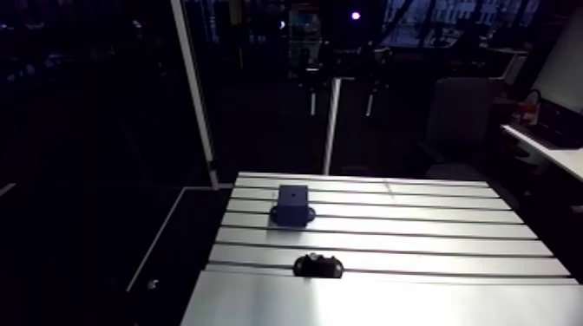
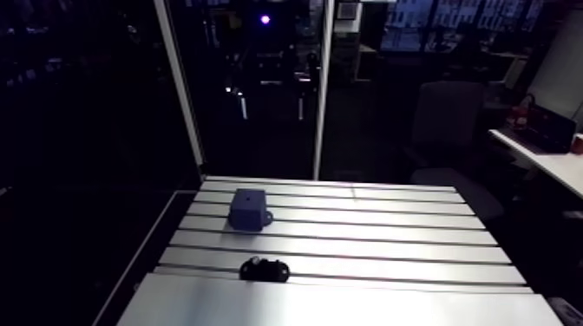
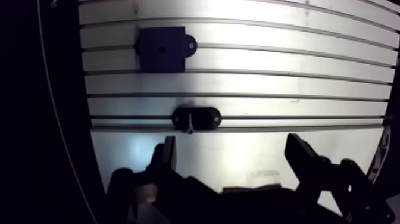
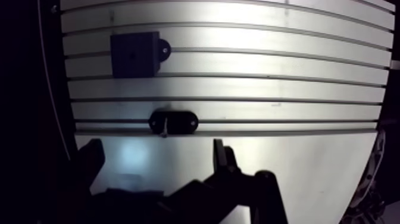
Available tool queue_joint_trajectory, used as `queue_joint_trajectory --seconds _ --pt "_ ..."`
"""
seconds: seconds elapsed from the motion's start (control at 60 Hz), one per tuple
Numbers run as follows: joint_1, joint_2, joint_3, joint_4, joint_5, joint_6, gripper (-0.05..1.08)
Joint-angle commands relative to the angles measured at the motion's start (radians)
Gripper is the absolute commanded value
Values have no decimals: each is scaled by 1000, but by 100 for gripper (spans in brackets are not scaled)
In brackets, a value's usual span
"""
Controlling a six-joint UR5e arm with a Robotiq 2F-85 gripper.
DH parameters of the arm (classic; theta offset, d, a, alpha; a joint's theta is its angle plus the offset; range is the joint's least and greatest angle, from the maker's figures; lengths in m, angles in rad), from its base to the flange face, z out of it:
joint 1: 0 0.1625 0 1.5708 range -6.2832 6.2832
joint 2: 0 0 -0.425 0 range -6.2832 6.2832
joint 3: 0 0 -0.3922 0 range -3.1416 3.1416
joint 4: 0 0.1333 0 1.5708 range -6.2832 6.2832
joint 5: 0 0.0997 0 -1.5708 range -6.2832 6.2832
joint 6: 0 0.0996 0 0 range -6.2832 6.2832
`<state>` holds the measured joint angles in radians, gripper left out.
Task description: Pick up the M10 bolt and insert it into the hole until fully seated.
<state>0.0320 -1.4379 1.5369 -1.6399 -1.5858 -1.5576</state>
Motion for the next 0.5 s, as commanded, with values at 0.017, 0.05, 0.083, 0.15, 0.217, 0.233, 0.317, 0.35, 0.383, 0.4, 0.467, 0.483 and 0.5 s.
queue_joint_trajectory --seconds 0.017,0.05,0.083,0.15,0.217,0.233,0.317,0.35,0.383,0.4,0.467,0.483,0.5 --pt "17 -15 111 -126 15 40 1" --pt "18 -17 128 -145 17 44 1" --pt "19 -21 145 -162 19 47 1" --pt "20 -26 177 -192 26 49 1" --pt "22 -29 212 -216 28 58 1" --pt "23 -30 230 -227 27 65 1" --pt "32 -31 258 -246 24 78 1" --pt "41 -31 284 -267 20 84 1" --pt "42 -32 295 -278 20 86 1" --pt "43 -34 307 -291 18 86 1" --pt "43 -35 330 -316 14 86 1" --pt "43 -35 330 -316 14 86 1" --pt "45 -37 340 -328 14 86 1"
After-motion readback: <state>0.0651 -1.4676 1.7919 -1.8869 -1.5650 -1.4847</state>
